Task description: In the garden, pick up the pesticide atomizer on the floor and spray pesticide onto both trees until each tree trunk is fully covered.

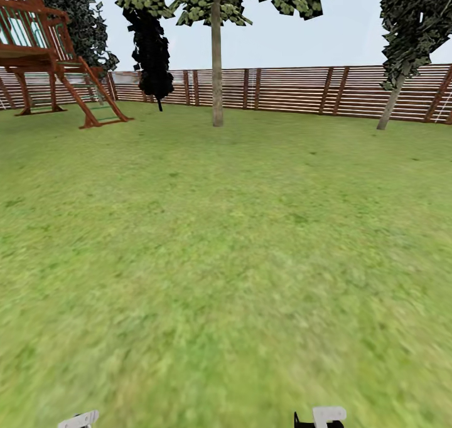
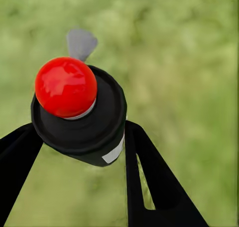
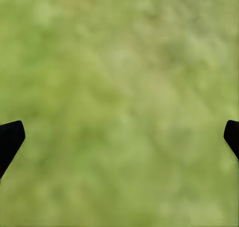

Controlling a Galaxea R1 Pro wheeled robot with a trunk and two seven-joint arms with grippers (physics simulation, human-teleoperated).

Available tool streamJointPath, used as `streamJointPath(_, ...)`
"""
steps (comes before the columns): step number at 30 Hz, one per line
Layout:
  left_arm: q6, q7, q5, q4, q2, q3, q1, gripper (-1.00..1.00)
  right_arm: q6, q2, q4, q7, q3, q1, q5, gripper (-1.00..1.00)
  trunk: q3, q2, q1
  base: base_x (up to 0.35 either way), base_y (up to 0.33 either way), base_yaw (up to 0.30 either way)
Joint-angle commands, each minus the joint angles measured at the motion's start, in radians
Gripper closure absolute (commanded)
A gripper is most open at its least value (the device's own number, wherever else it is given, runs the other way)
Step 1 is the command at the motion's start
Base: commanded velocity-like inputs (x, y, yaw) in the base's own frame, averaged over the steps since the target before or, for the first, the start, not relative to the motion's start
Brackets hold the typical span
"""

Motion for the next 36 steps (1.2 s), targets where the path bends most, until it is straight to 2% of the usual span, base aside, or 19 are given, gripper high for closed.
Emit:
streamJointPath(1, 0.000, 0.000, 0.000, 0.000, 0.000, 0.000, 0.000, 1.00, 0.000, 0.000, 0.000, 0.000, 0.000, 0.000, 0.000, -1.00, 0.000, 0.000, 0.000, 0.341, 0.000, 0.000)
streamJointPath(36, 0.000, 0.000, 0.000, 0.000, 0.000, 0.000, 0.000, 1.00, 0.001, 0.000, 0.000, 0.000, 0.000, -0.001, 0.000, -1.00, 0.000, 0.000, 0.000, 0.341, 0.000, 0.000)
